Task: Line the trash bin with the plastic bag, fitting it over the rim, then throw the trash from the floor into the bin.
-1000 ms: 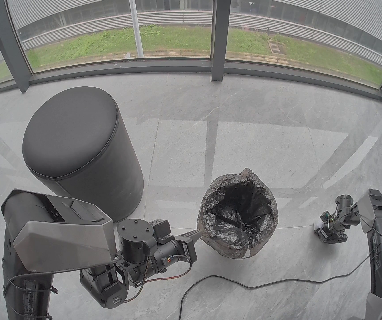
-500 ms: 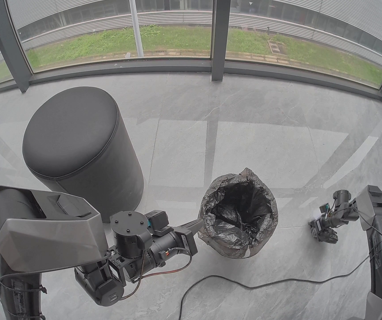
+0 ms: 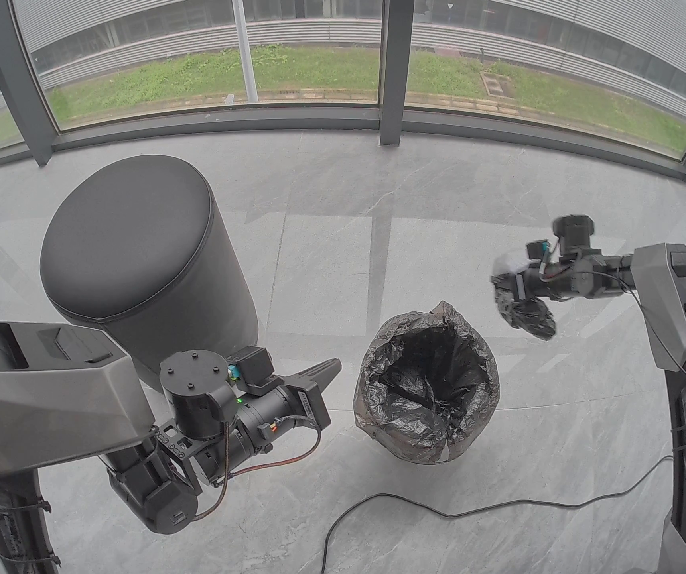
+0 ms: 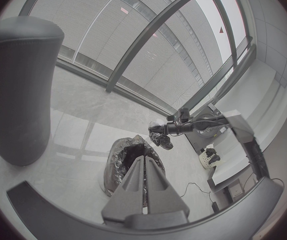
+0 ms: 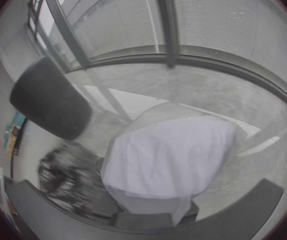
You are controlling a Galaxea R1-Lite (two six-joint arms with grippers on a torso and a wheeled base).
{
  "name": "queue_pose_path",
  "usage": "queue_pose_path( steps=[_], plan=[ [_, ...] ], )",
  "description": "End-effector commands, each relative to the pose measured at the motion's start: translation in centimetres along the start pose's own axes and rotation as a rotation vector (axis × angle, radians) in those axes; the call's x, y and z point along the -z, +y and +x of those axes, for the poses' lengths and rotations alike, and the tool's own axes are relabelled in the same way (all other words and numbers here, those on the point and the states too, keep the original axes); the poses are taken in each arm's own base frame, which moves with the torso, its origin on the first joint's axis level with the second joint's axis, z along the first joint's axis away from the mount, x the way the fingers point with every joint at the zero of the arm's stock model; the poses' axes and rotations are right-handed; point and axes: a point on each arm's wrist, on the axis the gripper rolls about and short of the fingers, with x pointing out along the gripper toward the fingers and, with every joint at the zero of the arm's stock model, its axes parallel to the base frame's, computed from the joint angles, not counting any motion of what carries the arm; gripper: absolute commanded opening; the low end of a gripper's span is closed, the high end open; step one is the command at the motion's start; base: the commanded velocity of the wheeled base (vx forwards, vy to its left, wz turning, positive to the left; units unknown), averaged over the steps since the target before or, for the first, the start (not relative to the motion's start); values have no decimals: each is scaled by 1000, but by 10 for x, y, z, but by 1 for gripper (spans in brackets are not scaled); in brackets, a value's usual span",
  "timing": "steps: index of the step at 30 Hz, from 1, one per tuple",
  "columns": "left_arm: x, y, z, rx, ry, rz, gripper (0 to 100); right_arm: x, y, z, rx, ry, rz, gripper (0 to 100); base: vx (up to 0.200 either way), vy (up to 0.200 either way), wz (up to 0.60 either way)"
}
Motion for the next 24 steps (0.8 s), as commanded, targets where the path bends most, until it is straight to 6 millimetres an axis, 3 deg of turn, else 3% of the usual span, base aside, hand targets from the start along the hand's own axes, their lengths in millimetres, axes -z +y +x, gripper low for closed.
queue_pose_path(
  steps=[1,9,13,17,18,24],
  plan=[
    [-23,9,-17,-41,-58,39,0,-93,126,-52,-203,-60,-46,0,0,0,0],
    [-22,16,-29,-77,-36,33,0,-100,136,-90,-231,64,-116,0,0,0,0],
    [-21,19,-27,-81,-35,32,0,-83,152,-102,-288,282,-70,0,0,0,0],
    [-17,24,-26,-90,-20,30,0,-68,168,-93,-330,394,-67,0,0,0,0],
    [-15,26,-26,-98,-14,28,0,-57,177,-80,-353,434,-73,0,0,0,0],
    [-15,34,-26,-119,-10,24,0,-30,203,-48,-351,537,-118,0,0,0,0]
  ],
)
